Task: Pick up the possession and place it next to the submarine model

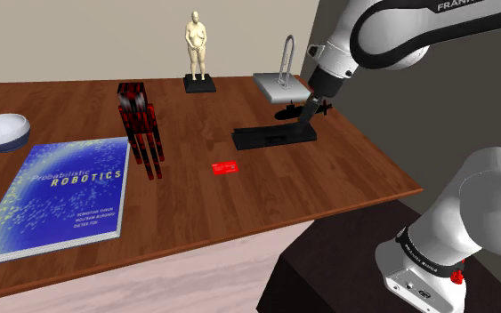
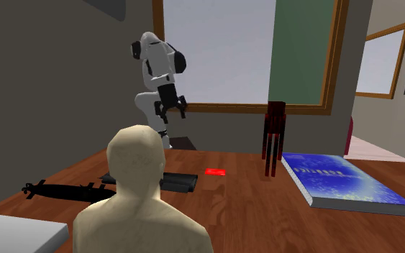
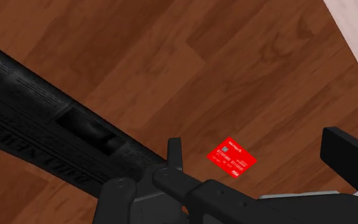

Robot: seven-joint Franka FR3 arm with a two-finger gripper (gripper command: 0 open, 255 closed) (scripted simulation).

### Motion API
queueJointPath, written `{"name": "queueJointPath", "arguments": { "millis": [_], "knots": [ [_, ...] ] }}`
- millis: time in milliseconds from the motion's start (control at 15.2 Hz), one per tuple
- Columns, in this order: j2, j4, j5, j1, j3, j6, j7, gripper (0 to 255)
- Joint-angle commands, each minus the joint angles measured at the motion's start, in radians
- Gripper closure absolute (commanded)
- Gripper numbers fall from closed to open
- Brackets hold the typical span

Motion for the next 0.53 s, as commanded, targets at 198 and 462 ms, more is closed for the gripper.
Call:
{"name": "queueJointPath", "arguments": {
  "millis": [198, 462],
  "knots": [
    [0.175, -0.002, 0.13, 0.116, -0.073, 0.229, -0.259, 0],
    [0.337, 0.051, 0.327, 0.234, -0.138, 0.357, -0.532, 0]
  ]
}}
